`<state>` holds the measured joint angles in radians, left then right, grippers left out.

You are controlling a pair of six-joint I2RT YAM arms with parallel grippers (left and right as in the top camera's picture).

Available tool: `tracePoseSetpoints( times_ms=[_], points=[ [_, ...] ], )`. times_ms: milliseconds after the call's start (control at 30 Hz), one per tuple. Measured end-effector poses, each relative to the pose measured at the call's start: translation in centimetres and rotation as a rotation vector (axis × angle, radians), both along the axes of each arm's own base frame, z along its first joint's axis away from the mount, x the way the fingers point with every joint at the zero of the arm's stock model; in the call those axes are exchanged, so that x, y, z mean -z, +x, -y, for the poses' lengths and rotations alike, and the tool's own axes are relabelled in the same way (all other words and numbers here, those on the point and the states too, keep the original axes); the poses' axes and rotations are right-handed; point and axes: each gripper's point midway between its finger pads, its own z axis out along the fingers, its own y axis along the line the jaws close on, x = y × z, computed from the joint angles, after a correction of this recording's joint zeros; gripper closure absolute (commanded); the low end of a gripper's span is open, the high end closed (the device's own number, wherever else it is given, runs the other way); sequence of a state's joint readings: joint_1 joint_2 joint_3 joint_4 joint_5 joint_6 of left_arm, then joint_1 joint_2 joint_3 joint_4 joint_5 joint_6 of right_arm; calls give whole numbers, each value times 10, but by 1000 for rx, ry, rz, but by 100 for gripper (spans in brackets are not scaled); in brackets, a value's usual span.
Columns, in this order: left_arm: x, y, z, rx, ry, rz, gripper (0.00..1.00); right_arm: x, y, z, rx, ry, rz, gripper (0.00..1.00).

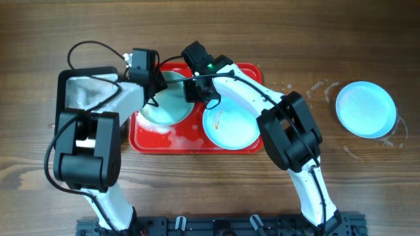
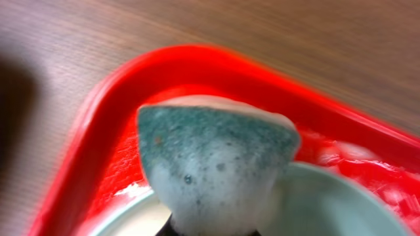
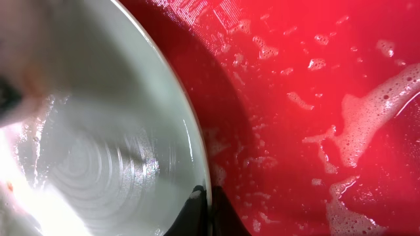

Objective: Clean dirty plates on tray and stack at the side
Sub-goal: 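Scrub the right-held plate with the sponge in the left gripper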

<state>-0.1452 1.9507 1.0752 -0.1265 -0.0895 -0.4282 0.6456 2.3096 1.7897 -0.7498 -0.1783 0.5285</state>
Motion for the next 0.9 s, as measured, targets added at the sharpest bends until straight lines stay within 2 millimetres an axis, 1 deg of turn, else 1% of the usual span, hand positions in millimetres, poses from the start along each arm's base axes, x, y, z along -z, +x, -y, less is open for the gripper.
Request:
tracePoseSetpoints(
  times_ms=[100,133,200,233,333,367,433,467,533,567,633,700,733,833,900],
  points=[
    [3,2,13,79,-51,49,96,0,0,0,2,1,-1,96],
    [5,0,14,90,-59,46,96,0,0,0,2,1,-1,96],
    [7,-8,17,112,-77,4,96,0,0,0,2,1,-1,95],
    [8,-15,18,121,-82,-26,96,0,0,0,2,0,-1,96],
    [9,-47,20,143,-88,-167,96,0,0,0,2,0,-1,96],
    [11,-58,19,123,-90,-216,96,0,0,0,2,0,-1,96],
    [11,-81,11,22,-93,-320,96,0,0,0,2,0,-1,96],
    [10,-86,9,-38,-103,-339,96,0,0,0,2,1,-2,96],
    [10,-84,7,-106,-125,-332,96,0,0,0,1,1,-2,96],
    [9,-78,7,-132,-136,-305,96,0,0,0,2,2,-2,96],
    [8,-55,-1,-192,-156,-204,96,0,0,0,1,3,-3,96],
    [7,-36,-9,-260,-175,-119,96,0,0,0,1,3,-3,96],
    [7,-30,-12,-285,-180,-89,96,0,0,0,1,3,-3,96],
    [6,-24,-14,-334,-192,-51,96,0,0,0,1,3,-3,96],
    [8,-27,-15,-346,-190,-64,96,0,0,0,0,3,-3,96]
  ],
)
